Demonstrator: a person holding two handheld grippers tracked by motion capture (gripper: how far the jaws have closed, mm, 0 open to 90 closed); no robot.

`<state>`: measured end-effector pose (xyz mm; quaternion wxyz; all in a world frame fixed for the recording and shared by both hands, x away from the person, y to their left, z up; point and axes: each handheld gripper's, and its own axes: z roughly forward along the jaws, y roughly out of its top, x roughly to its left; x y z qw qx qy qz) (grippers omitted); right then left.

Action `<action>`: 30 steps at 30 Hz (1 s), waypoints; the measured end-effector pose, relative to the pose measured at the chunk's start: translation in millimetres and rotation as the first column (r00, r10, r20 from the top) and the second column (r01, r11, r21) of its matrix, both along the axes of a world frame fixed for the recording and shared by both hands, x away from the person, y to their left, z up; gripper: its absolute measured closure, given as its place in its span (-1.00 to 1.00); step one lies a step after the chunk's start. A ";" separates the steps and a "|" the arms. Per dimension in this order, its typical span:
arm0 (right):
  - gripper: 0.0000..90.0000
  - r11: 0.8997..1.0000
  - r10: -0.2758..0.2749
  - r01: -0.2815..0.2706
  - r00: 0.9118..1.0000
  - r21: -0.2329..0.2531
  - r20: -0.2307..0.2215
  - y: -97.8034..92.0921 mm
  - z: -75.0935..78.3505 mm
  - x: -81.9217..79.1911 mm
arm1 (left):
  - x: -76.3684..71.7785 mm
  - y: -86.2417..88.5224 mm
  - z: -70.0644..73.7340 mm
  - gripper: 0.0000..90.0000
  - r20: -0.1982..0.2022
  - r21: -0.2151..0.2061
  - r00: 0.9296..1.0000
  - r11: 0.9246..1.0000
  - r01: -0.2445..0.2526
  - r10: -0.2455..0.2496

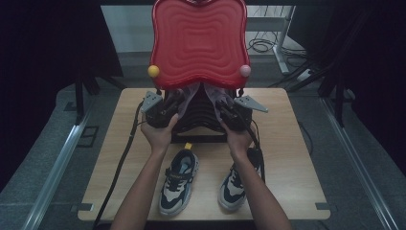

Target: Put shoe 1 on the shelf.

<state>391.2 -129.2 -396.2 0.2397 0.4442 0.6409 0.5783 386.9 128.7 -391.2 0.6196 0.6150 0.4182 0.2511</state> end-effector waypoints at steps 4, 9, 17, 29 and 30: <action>0.90 1.000 -0.006 0.006 1.000 -0.004 -0.004 3.2 0.3 4.5 | 4.0 0.0 -1.5 0.93 0.007 -0.017 1.000 1.000 -0.008 0.008; 0.90 1.000 -0.015 0.015 1.000 -0.017 0.002 6.3 -0.4 10.2 | 8.6 -2.2 -6.2 0.93 0.006 -0.011 1.000 1.000 -0.022 0.022; 0.90 0.999 -0.030 0.031 0.999 -0.035 0.014 10.2 -1.4 17.7 | 17.4 -7.0 -11.6 0.93 0.015 0.002 0.999 0.999 -0.037 0.037; 0.90 0.996 -0.069 0.071 0.997 -0.060 0.039 18.2 -10.0 27.1 | 25.1 -12.2 -17.3 0.92 0.041 0.034 0.997 0.997 -0.063 0.062; 0.90 0.995 -0.072 0.075 0.997 -0.059 0.038 18.7 -10.6 27.7 | 25.1 -12.2 -17.3 0.92 0.041 0.034 0.997 0.997 -0.063 0.062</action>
